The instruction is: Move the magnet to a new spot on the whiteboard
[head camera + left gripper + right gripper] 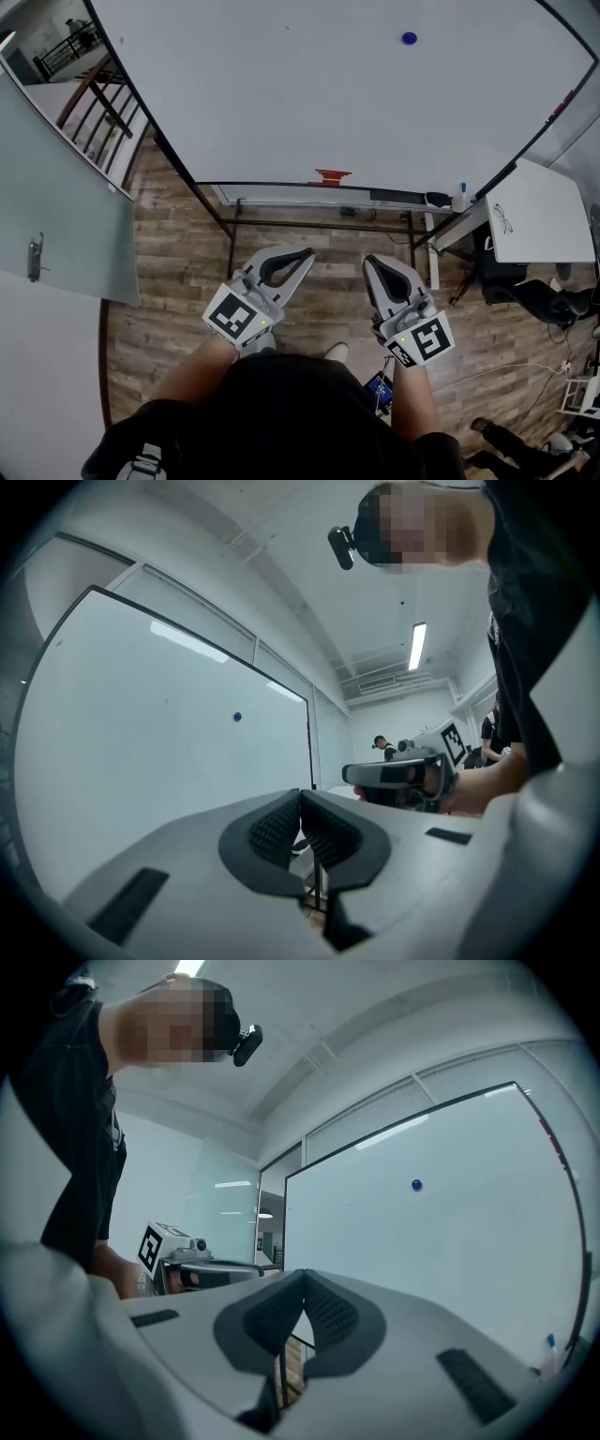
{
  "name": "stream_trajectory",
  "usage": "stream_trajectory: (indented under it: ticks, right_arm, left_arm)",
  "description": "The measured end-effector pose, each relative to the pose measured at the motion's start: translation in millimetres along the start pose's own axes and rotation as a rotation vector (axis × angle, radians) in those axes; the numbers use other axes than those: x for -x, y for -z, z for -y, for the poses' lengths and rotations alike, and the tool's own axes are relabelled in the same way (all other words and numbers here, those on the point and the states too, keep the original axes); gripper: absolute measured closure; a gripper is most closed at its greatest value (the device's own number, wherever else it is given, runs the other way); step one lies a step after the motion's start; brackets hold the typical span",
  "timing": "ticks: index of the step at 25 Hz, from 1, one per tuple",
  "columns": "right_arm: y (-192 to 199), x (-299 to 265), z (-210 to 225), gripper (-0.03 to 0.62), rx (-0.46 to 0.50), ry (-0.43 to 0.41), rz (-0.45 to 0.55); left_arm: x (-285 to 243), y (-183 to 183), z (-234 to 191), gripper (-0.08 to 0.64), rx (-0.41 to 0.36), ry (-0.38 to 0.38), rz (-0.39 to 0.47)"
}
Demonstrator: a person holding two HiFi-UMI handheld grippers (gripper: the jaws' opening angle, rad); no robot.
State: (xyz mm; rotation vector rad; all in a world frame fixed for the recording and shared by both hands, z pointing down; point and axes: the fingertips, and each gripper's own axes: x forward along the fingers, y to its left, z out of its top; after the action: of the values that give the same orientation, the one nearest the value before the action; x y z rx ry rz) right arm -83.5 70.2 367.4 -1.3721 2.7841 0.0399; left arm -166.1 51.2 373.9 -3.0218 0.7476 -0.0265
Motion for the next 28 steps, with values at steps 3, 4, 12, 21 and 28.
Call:
stream_trajectory:
  ticks: [3,4,12,21,28]
  right_arm:
    - [-1,5,2,0.603,0.0,0.004,0.008]
    - [-1,8,4,0.603,0.0,0.005,0.01]
    - [-2,25,21,0.603,0.027,0.015,0.013]
    - [2,50,46,0.603,0.021,-0.011,0.012]
    - [6,78,75,0.603,0.005,-0.052,0.014]
  left_arm:
    - [-3,1,5,0.555,-0.01,0.008,-0.009]
    - [-5,2,7,0.555,-0.011,0.011,-0.011]
    - [-24,0,20,0.555,-0.014,0.006,-0.013]
    - [-55,2,43,0.555,0.0,-0.007,-0.013]
    - [-91,0,69,0.555,-0.009,-0.04,-0.025]
